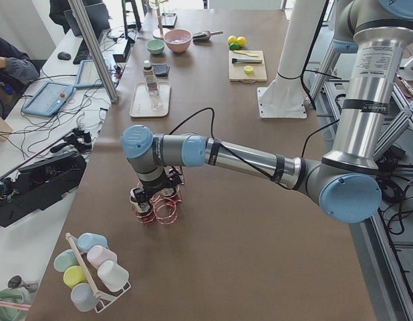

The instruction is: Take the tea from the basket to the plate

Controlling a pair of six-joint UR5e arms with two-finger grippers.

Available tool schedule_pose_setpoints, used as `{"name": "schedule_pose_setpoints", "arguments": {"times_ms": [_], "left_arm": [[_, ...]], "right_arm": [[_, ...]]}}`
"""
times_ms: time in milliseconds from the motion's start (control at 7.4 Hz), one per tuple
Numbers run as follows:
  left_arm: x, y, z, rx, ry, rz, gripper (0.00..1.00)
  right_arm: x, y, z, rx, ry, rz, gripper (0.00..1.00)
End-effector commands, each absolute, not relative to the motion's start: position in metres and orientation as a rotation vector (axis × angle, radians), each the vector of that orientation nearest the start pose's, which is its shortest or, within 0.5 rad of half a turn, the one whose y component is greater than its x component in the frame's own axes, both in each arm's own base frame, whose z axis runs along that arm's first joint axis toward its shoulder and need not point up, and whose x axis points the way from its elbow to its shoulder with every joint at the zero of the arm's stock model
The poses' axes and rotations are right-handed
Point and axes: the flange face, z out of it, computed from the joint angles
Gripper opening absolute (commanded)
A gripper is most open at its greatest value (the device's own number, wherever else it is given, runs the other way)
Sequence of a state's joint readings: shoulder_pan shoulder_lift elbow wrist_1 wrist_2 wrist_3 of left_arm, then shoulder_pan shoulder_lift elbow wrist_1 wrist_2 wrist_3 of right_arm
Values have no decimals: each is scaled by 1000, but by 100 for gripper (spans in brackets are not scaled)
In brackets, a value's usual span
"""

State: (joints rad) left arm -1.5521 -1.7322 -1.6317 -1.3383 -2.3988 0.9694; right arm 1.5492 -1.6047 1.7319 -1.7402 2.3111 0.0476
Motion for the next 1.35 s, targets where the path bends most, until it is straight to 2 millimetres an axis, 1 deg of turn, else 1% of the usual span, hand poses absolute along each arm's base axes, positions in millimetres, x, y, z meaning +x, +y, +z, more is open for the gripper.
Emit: {"name": "schedule_pose_setpoints", "arguments": {"times_ms": [0,135,270,405,541,811,946,1216], "left_arm": [[-49,-542,580,235,833,622,98],[-49,-540,582,171,845,491,98],[-49,-532,590,107,864,365,98],[-47,-521,601,17,936,193,98],[-49,-504,617,-50,990,70,98],[-55,-503,623,-71,968,32,98],[-58,-507,622,-77,900,18,97],[-58,-511,619,-74,874,22,96]], "right_arm": [[54,-467,619,-79,-740,49,100],[56,-467,621,-82,-734,52,100],[58,-467,623,-83,-732,57,100],[59,-467,623,-80,-732,59,100],[60,-467,621,-75,-731,59,100],[62,-472,614,-57,-701,52,100],[65,-472,614,-54,-701,55,100],[68,-472,614,-50,-701,61,100]]}}
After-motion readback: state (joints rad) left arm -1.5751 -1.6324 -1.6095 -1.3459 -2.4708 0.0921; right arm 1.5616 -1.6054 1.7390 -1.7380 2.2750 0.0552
